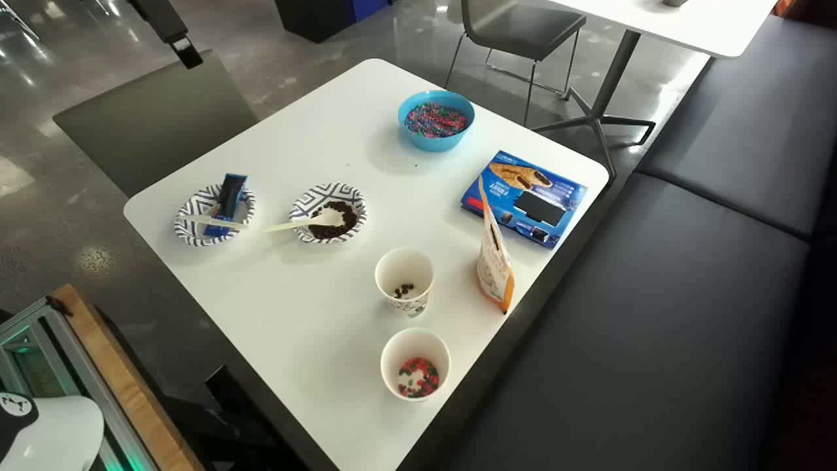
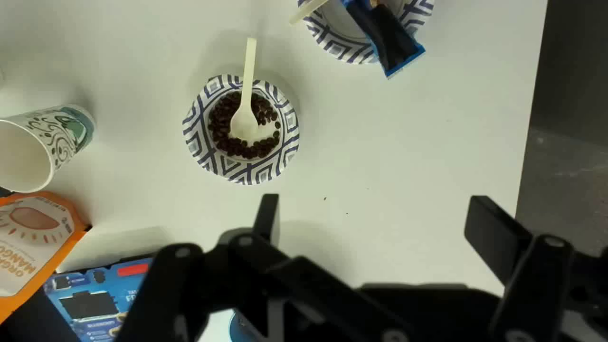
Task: Move the blue and white bowl to the left, then use the spoon to place some of its contents into the cup
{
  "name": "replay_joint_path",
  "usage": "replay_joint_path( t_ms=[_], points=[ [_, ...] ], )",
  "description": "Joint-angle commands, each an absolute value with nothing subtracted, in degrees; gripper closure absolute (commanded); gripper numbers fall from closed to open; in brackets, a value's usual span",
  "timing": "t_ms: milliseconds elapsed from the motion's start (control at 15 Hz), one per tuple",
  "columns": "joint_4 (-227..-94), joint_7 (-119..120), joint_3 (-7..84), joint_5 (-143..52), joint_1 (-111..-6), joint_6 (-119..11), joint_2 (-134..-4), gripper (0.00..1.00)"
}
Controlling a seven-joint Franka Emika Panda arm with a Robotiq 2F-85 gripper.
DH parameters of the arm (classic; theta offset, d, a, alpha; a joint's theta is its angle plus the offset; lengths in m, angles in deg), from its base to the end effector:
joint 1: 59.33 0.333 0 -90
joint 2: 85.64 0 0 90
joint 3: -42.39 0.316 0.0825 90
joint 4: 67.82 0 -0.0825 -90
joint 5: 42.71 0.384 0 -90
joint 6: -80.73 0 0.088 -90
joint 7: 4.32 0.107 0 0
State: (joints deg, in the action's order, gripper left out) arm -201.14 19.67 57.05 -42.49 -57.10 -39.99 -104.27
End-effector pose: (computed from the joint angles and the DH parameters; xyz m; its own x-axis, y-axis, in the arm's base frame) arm 0.4394 0.1391 0.4712 0.9842 -0.1315 0.1183 -0.1361 -0.9902 0.0321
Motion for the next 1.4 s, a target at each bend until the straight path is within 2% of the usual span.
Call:
replay_joint_path(
  t_ms=[0,1133,1333],
  points=[
    [-201.0,20.0,56.1,-42.9,-56.0,-39.9,-104.2,0.00],
    [-201.0,19.9,56.1,-42.9,-56.0,-39.9,-104.2,0.00],
    [-199.2,25.6,57.0,-45.9,-57.6,-41.2,-99.4,0.00]
  ],
)
